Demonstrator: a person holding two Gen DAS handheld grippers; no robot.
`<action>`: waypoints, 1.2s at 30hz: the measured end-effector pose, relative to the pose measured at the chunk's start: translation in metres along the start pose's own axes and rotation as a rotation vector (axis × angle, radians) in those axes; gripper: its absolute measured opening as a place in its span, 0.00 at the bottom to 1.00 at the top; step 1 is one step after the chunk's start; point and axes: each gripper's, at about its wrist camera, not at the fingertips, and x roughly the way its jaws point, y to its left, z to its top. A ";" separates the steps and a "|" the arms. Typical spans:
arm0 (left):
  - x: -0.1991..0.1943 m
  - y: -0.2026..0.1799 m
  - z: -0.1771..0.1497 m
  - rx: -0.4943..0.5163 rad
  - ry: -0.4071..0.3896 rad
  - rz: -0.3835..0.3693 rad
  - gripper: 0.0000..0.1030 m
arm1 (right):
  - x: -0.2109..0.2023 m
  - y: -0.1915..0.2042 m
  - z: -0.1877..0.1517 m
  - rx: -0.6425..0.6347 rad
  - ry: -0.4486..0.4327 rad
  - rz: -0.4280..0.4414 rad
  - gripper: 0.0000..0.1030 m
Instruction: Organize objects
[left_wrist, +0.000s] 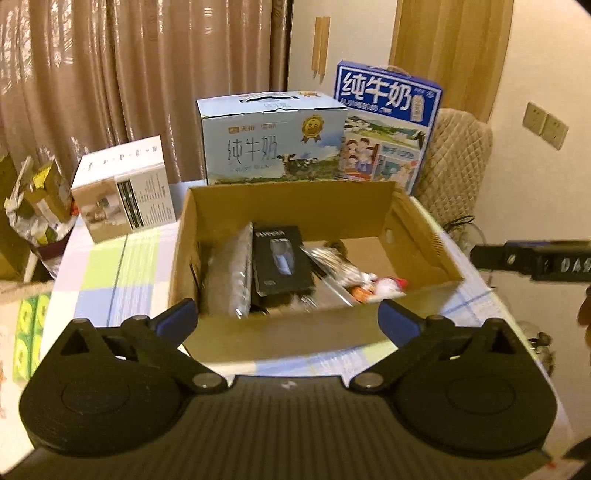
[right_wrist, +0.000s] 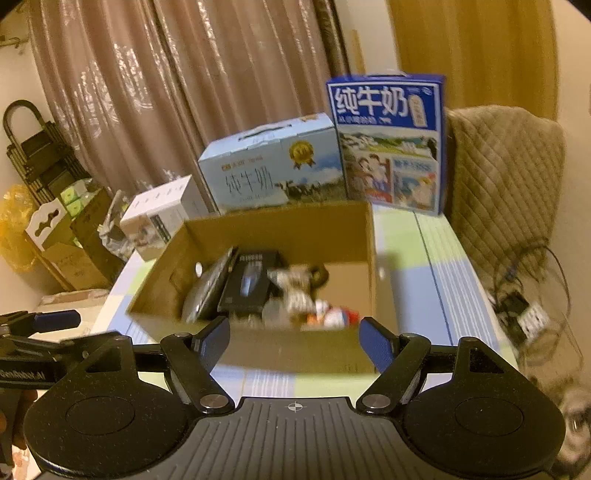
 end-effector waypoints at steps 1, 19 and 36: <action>-0.009 -0.002 -0.006 -0.019 -0.004 -0.009 0.99 | -0.008 0.003 -0.007 0.004 0.004 -0.001 0.72; -0.138 -0.028 -0.104 -0.143 -0.012 0.080 0.99 | -0.114 0.035 -0.111 -0.052 0.045 -0.054 0.72; -0.184 -0.045 -0.156 -0.155 0.008 0.088 0.99 | -0.146 0.051 -0.144 -0.084 0.059 -0.055 0.72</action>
